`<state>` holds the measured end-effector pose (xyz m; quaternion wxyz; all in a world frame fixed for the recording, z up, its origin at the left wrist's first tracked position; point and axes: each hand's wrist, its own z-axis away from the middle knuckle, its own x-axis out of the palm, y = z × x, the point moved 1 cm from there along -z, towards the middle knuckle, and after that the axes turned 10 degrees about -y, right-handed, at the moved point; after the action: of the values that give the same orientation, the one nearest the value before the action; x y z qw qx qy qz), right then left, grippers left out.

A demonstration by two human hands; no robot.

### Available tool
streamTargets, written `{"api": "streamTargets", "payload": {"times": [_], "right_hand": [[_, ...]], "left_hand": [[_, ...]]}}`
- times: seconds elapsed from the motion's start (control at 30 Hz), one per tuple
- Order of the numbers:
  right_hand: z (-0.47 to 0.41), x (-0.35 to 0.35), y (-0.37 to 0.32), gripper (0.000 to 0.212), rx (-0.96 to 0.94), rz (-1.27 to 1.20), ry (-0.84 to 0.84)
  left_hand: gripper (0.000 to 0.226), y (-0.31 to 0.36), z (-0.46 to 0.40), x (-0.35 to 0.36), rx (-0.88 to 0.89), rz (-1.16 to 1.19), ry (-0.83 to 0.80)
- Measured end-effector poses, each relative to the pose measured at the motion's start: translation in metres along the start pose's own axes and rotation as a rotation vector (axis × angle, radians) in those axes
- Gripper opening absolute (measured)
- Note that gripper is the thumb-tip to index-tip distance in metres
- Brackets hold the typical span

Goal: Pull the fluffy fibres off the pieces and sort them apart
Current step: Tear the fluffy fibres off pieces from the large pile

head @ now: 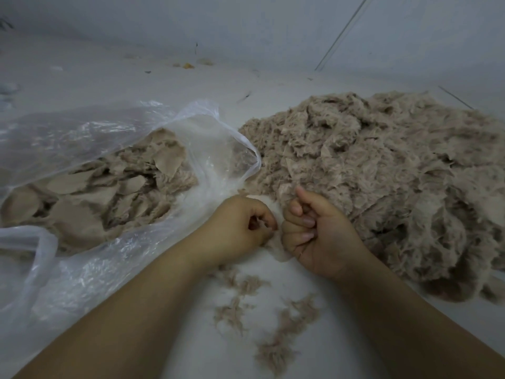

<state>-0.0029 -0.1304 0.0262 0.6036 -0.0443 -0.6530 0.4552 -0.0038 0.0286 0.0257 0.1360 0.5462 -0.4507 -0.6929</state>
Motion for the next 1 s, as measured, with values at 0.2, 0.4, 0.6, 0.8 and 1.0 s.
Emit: {"api": "streamTargets", "payload": {"times": [0.2, 0.4, 0.6, 0.8, 1.0], "right_hand": [[-0.001, 0.0, 0.002, 0.024, -0.004, -0.016, 0.034], [-0.004, -0.002, 0.005, 0.015, -0.016, -0.001, 0.064], [-0.004, -0.003, 0.005, 0.014, -0.018, -0.021, 0.057], [-0.003, -0.002, 0.003, 0.014, -0.016, -0.034, 0.038], [-0.002, -0.002, 0.002, 0.015, -0.005, -0.041, 0.04]], "left_hand": [[0.024, -0.014, 0.002, -0.012, -0.101, 0.462, 0.289], [0.034, -0.011, 0.002, -0.012, -0.028, 0.676, 0.364], [0.02, -0.009, -0.001, -0.004, -0.097, 0.206, 0.181], [0.005, 0.002, -0.006, 0.009, -0.114, -0.405, 0.059], [0.022, -0.012, 0.001, -0.003, -0.138, 0.077, 0.436]]}}
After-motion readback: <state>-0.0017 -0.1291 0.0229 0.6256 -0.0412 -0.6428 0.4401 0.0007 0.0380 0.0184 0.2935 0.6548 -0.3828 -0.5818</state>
